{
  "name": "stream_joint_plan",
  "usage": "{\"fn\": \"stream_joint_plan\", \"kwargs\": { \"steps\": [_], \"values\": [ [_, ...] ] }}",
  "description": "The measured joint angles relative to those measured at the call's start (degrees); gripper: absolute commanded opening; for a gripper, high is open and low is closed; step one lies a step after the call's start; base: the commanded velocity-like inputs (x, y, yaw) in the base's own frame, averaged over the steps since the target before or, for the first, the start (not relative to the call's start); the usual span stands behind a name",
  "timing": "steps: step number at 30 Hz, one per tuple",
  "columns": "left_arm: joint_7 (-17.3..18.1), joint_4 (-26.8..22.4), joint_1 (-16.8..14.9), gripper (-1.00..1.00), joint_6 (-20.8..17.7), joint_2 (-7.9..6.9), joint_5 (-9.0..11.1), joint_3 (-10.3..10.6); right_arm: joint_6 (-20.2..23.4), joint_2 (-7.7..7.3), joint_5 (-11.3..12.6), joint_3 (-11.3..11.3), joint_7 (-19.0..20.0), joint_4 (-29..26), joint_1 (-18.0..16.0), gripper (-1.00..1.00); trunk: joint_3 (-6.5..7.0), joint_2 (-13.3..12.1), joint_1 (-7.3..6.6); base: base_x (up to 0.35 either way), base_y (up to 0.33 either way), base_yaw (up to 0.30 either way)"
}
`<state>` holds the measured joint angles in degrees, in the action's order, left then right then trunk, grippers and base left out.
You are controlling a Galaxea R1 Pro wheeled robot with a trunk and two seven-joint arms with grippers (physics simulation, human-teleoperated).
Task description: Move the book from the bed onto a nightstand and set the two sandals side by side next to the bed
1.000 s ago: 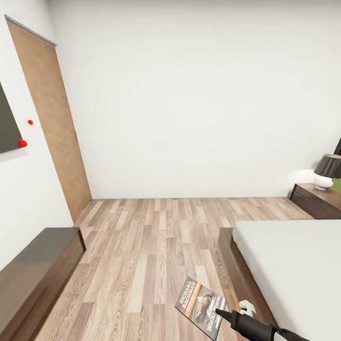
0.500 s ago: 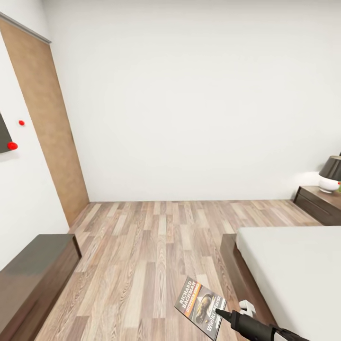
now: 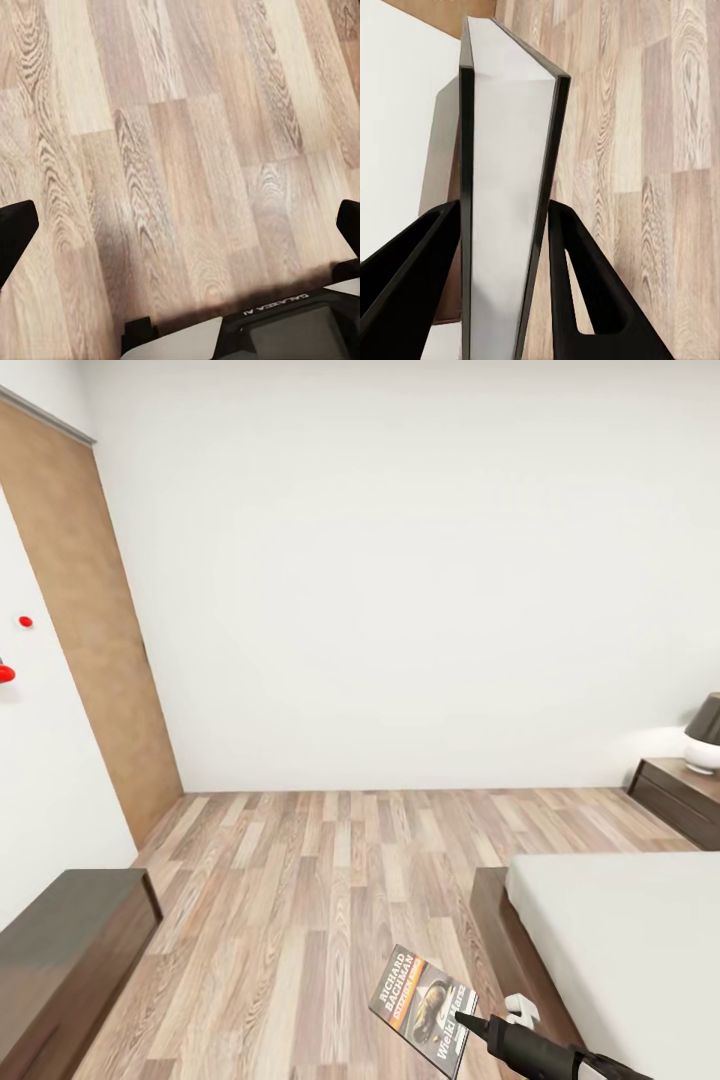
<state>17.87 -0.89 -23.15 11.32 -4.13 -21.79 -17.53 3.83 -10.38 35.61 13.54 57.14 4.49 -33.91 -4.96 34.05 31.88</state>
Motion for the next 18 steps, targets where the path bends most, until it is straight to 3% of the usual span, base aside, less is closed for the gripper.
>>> {"fn": "stream_joint_plan", "kwargs": {
  "steps": [18],
  "values": [
    [0.02,0.05,0.0,1.0,-0.08,0.01,0.0,0.0,-0.01,0.12,0.07,0.01,-0.05,0.03,0.0,-1.0,0.0,0.0,0.0,0.227,0.0,0.0]
  ]
}}
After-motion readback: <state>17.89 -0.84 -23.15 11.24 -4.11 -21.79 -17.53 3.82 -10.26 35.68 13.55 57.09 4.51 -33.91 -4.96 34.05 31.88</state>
